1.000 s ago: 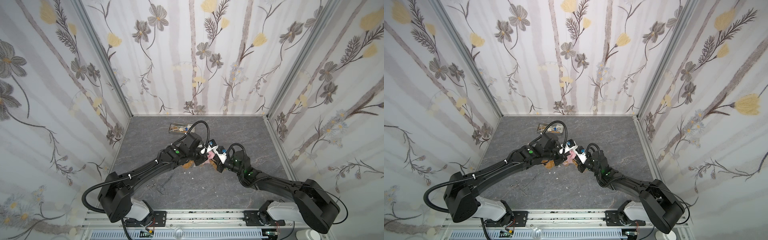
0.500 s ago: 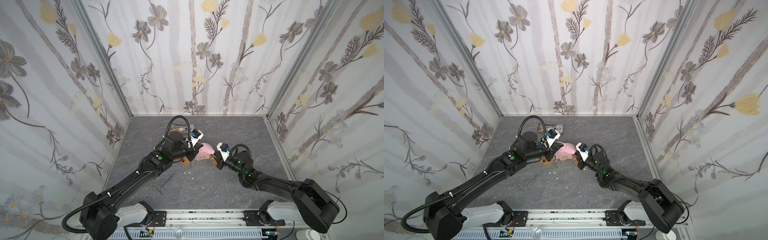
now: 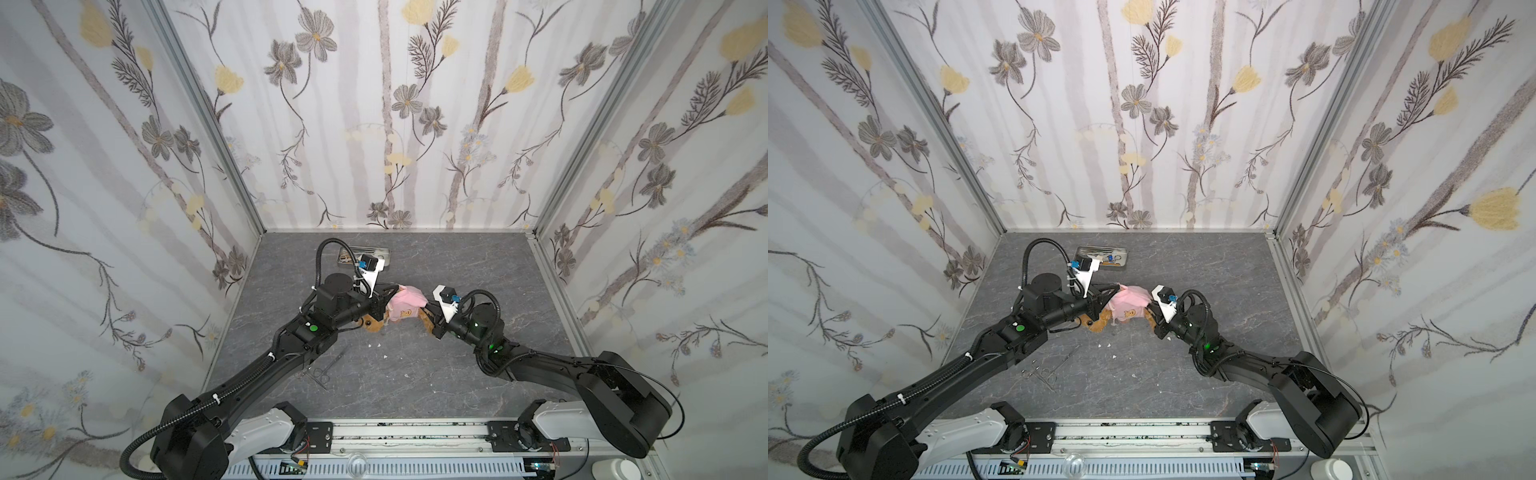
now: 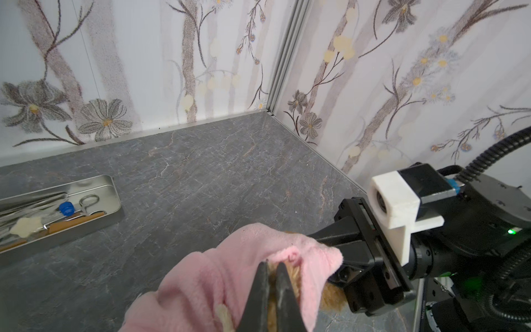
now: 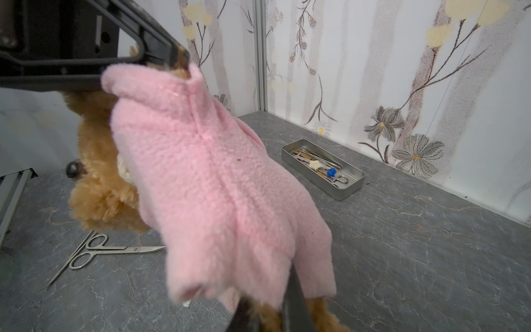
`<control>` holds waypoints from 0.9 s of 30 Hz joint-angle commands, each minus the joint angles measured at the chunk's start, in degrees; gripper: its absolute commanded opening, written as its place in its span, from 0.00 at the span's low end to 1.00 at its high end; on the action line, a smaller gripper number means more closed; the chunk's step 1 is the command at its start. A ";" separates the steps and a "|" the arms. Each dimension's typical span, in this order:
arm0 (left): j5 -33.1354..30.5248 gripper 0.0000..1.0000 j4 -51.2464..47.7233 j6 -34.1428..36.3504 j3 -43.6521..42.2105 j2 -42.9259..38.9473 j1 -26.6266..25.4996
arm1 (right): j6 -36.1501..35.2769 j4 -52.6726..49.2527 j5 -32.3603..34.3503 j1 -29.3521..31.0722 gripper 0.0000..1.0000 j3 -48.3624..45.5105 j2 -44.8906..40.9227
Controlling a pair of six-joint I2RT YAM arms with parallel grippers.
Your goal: Dress the teddy bear
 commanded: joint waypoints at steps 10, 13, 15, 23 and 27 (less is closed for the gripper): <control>-2.57 0.00 11.94 -6.40 -1.69 0.90 -2.78 | 0.16 2.45 3.40 0.30 0.00 -1.29 2.79; -0.58 0.00 7.46 0.58 -2.46 1.74 -2.78 | -1.47 -0.19 4.20 0.05 0.00 -1.20 0.83; 0.02 0.00 2.84 5.69 -2.38 2.64 -2.78 | -2.85 -2.54 3.84 -0.19 0.00 -0.60 -0.39; 3.65 0.20 -5.53 18.25 -2.12 1.73 -2.83 | -5.81 -7.15 1.00 -0.33 0.00 0.40 -2.08; 4.10 0.23 -10.16 22.85 -0.30 2.77 -3.13 | -6.14 -8.23 0.32 -0.25 0.00 0.73 -2.21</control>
